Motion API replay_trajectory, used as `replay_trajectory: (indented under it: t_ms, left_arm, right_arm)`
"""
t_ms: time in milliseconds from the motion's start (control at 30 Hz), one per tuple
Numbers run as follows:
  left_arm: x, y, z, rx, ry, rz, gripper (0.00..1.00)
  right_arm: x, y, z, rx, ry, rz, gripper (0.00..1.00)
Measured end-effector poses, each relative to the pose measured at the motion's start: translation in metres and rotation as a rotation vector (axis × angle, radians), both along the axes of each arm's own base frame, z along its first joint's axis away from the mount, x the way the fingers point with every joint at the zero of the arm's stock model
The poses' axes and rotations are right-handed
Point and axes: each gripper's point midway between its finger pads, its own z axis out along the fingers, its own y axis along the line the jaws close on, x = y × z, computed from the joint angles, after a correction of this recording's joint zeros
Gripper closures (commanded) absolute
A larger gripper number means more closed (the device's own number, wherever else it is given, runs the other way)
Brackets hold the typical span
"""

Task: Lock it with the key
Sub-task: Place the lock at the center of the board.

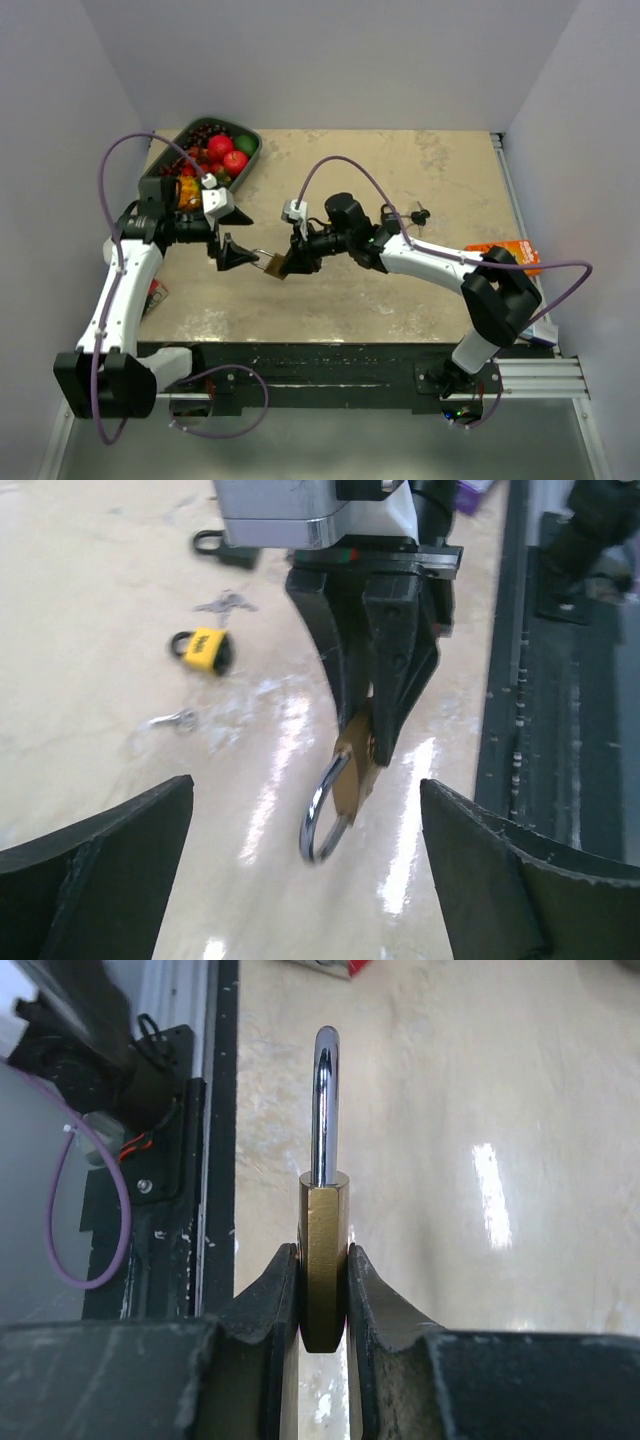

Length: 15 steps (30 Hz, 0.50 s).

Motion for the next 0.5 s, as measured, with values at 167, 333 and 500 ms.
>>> replay_trajectory:
  t_ms: [167, 333, 500]
  left_arm:
    - [0.027, 0.021, 0.02, -0.036, -0.026, 0.305, 0.01]
    - [0.046, 0.028, 0.015, -0.176, 0.208, 0.566, 0.01]
    - [0.047, 0.017, -0.022, -0.243, 0.455, 0.732, 0.01]
  right_arm:
    - [0.034, -0.024, -0.019, -0.049, 0.146, -0.23, 1.0]
    - [0.084, -0.05, -0.019, -0.033, 0.261, -0.513, 1.0]
    - [0.101, -0.051, -0.007, 0.008, 0.336, -0.641, 1.0]
